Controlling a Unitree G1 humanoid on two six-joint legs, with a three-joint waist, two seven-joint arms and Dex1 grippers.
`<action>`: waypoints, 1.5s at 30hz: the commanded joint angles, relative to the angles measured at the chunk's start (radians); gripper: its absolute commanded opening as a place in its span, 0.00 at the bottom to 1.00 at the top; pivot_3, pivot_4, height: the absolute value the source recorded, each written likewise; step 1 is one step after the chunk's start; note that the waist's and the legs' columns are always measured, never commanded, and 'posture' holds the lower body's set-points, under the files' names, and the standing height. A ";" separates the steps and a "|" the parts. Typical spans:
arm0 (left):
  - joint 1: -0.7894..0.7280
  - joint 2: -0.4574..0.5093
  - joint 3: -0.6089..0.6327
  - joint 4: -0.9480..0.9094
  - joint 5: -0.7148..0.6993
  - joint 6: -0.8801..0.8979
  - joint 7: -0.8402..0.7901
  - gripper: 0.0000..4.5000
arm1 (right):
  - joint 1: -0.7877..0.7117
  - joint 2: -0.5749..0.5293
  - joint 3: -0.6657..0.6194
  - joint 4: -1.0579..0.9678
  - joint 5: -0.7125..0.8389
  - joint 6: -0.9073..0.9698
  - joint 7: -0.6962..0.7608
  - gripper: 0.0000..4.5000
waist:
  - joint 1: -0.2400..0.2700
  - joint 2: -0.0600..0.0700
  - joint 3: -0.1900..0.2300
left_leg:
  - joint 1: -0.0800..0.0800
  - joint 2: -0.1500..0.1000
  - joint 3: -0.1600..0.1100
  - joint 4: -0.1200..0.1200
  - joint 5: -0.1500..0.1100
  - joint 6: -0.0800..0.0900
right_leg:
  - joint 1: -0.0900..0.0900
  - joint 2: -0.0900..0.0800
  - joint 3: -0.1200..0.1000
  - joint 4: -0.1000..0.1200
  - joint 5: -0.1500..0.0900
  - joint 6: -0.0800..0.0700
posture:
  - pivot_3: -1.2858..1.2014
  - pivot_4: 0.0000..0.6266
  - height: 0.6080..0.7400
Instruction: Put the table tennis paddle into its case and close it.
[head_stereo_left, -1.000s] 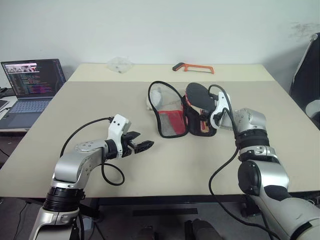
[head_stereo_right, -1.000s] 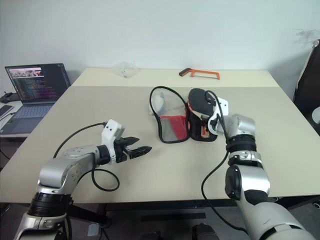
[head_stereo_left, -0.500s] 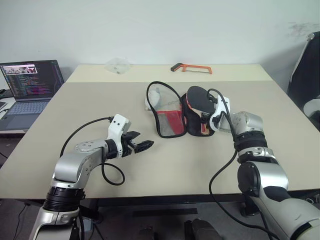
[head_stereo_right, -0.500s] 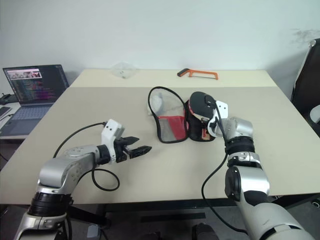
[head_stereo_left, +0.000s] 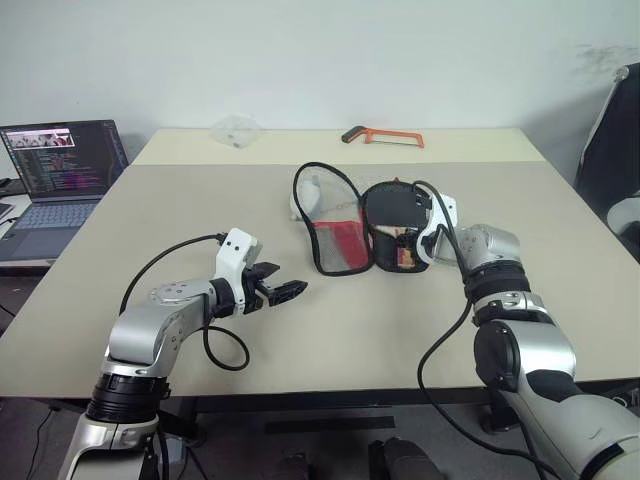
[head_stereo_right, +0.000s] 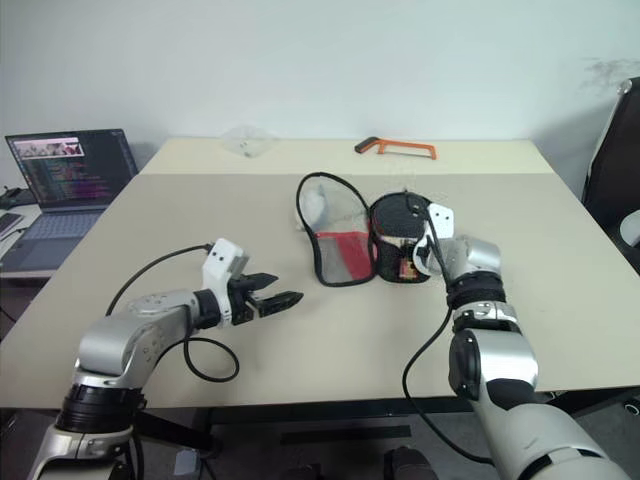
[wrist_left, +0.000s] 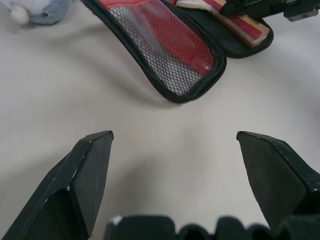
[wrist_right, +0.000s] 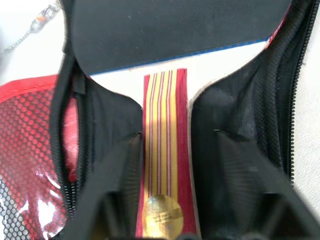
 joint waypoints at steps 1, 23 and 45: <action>-0.018 0.013 0.021 -0.042 -0.008 -0.007 -0.004 0.96 | -0.017 0.003 -0.013 -0.049 0.019 -0.004 -0.006 0.90 | 0.000 0.000 0.000 | 0.000 0.000 0.000 0.000 0.000 0.000 | 0.000 0.000 0.000 0.000 0.000 0.000 | 0.52 0.24 1.00; -0.230 0.096 -0.074 0.433 0.248 -0.393 -0.098 0.96 | 0.569 -0.521 0.427 -1.082 0.074 -0.295 0.841 0.99 | -0.002 -0.001 0.000 | 0.004 0.000 0.003 0.000 0.000 0.000 | 0.004 0.004 -0.002 -0.003 -0.004 0.007 | 0.52 0.24 1.00; -0.601 -0.435 -0.120 0.852 0.384 -0.669 0.130 0.01 | 0.532 -0.438 0.331 -1.093 0.083 -0.303 0.743 1.00 | 0.024 -0.004 0.001 | 0.000 -0.002 -0.003 0.002 0.000 0.000 | 0.003 0.001 -0.004 -0.001 -0.001 0.002 | 0.52 0.24 1.00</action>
